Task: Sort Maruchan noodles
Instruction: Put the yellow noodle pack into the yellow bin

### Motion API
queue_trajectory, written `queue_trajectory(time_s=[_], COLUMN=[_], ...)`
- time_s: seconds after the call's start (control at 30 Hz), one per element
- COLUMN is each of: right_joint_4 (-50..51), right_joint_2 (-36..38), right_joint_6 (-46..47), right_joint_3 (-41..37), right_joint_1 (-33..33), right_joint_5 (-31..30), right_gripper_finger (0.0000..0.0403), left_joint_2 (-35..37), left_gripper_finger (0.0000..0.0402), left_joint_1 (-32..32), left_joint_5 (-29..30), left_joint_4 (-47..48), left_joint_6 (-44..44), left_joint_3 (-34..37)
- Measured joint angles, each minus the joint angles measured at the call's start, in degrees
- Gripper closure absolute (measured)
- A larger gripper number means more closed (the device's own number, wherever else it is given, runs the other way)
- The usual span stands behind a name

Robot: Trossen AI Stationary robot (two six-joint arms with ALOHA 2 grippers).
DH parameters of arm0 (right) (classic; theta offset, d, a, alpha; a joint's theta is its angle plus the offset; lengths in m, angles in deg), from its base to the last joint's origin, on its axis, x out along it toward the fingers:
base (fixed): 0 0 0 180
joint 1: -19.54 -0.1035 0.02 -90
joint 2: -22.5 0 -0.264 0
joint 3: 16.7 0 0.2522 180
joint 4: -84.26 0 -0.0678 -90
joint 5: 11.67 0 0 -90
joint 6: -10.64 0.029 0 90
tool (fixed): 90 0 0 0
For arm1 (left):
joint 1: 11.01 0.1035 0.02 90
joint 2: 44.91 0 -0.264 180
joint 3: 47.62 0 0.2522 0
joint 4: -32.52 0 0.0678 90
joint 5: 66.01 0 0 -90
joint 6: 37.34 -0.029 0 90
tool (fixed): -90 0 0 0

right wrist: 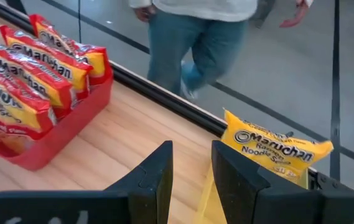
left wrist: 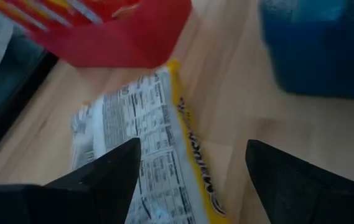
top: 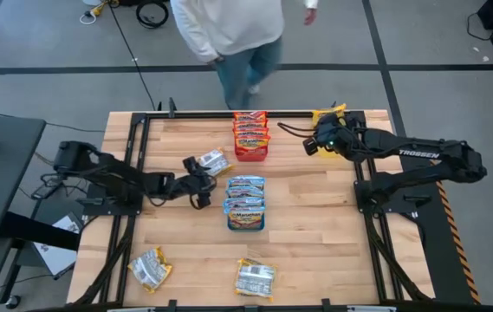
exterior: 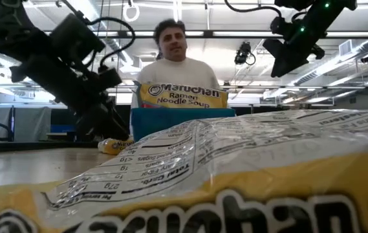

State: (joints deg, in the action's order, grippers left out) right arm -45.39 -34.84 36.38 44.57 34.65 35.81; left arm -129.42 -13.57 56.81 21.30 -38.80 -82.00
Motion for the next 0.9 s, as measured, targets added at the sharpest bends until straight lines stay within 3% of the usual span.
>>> queue_trajectory(time_s=[0.17,0.27,0.37,0.53,0.63,0.73,0.9], right_joint_4=[-2.87,-6.16,-11.33,-21.03,-23.93,-27.57,-36.03], right_joint_2=[0.03,0.13,0.11,0.11,-0.07,-1.37,-6.38], right_joint_6=[-3.09,-10.6,-22.17,-32.72,-36.28,-39.32,-42.15], right_joint_3=[0.0,0.0,0.0,0.0,0.0,-0.02,-0.02], right_joint_1=[-2.49,-6.31,-12.49,-20.1,-23.37,-27.17,-31.78], right_joint_5=[-0.09,-0.07,0.0,0.34,3.73,7.72,9.79], right_gripper_finger=[0.0286,0.0286,0.0287,0.0287,0.0287,0.0287,0.0287], left_joint_2=[-5.86,-8.64,-9.22,-7.12,-3.28,1.95,10.78], left_gripper_finger=[0.0111,0.0131,0.0181,0.0314,0.0385,0.0392,0.0397], left_joint_1=[2.59,3.42,3.42,3.81,5.67,7.73,10.4], left_joint_5=[0.86,1.96,2.93,0.67,-5.71,-11.32,-13.84], left_joint_4=[-1.77,-2.78,-2.89,-0.53,5.59,14.38,35.14], left_joint_6=[0.03,0.25,1.95,3.87,4.93,5.6,5.34], left_joint_3=[-0.11,-0.34,-0.46,-2.28,-4.45,-7.39,-17.12])
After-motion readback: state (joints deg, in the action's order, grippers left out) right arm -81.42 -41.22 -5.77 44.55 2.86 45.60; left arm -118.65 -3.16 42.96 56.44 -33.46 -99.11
